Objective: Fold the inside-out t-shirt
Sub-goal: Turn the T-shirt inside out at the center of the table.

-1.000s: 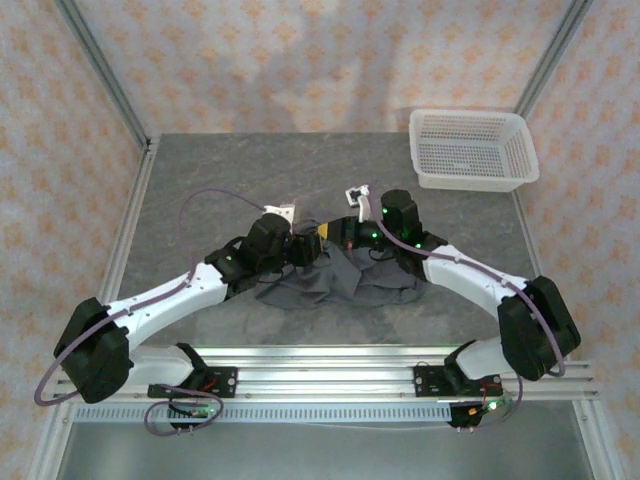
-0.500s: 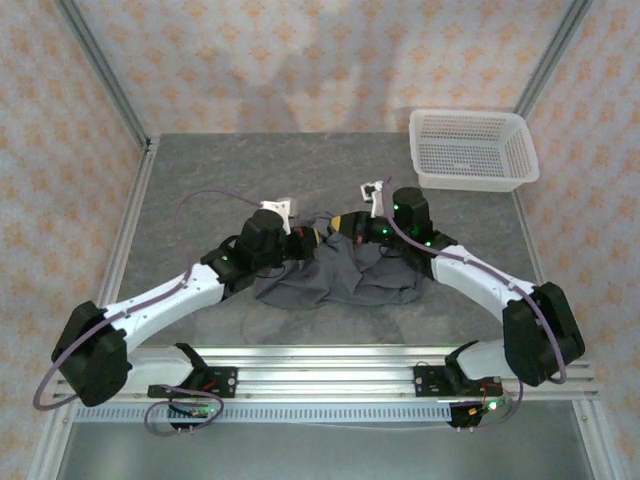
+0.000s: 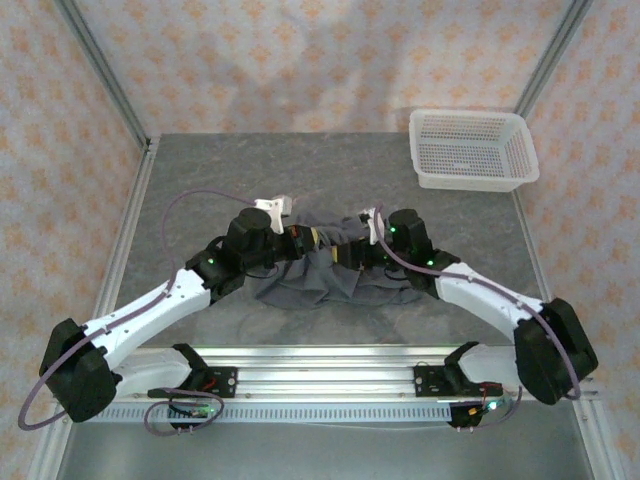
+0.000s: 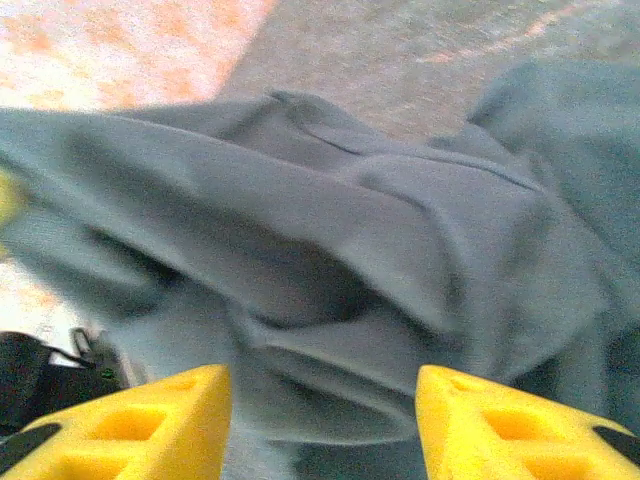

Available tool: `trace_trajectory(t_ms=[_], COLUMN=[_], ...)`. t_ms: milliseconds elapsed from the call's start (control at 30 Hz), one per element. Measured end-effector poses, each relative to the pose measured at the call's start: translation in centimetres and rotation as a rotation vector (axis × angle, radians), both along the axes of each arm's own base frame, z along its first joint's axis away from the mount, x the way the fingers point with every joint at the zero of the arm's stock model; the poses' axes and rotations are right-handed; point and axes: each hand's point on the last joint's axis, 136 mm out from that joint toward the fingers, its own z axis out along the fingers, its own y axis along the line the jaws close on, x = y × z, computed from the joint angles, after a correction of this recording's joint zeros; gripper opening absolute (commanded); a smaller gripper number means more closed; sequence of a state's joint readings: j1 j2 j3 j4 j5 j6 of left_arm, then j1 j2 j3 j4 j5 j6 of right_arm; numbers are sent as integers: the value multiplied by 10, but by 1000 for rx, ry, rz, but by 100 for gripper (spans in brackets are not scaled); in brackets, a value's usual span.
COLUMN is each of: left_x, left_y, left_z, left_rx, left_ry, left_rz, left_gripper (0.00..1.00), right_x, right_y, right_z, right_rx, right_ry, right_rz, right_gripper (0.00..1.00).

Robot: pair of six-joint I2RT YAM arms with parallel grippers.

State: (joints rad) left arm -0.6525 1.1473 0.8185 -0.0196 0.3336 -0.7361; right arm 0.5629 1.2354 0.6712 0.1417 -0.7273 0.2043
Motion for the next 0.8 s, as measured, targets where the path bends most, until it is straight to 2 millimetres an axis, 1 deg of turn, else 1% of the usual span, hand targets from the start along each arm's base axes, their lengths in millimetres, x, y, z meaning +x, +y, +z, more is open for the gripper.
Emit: trace_trajectory(t_ms=[67,100,200,233,267,300,333,367,400,433,500,533,567,633,733,800], left_x=[0,0,1,1,2,3,4,5,7,8,12,13,12,12,12,10], left_y=[0,0,-1,-1,-2,-2,0,1,5,11,28,35,42,49,50,47], left_z=[0,0,5,8,13,18,25,33,44,56,83,90,92,89,88,88], left_rx=[1,1,-6,-10,-14,-18,-22,-29,-39,-51,-82,-90,-92,-84,-85,-91], left_ry=[1,1,-7,-11,-16,-22,-29,-38,-53,-71,-115,-123,-119,-101,-94,-89], left_rz=[0,0,0,0,0,1,5,9,21,33,73,88,97,109,103,86], left_gripper=[0,0,0,0,0,0,0,0,0,0,0,0,0,0,0,0], right_x=[-3,-3,1,4,8,13,17,22,24,25,22,21,20,20,15,10], right_y=[6,10,21,24,26,27,26,22,18,14,5,3,3,3,-3,-5], right_z=[9,11,1,-4,-10,-18,-25,-37,-48,-59,-81,-85,-84,-77,-64,-47], right_rx=[14,10,-44,-64,-90,-119,-147,-186,-219,-249,-300,-305,-298,-279,-268,-252], right_ry=[-38,-50,-62,-60,-59,-58,-60,-55,-49,-42,-22,-20,-29,-54,-91,-138], right_rz=[5,0,-29,-40,-54,-74,-91,-117,-136,-149,-165,-167,-168,-173,-172,-152], right_gripper=[60,60,59,56,48,38,29,23,20,20,21,21,23,29,42,51])
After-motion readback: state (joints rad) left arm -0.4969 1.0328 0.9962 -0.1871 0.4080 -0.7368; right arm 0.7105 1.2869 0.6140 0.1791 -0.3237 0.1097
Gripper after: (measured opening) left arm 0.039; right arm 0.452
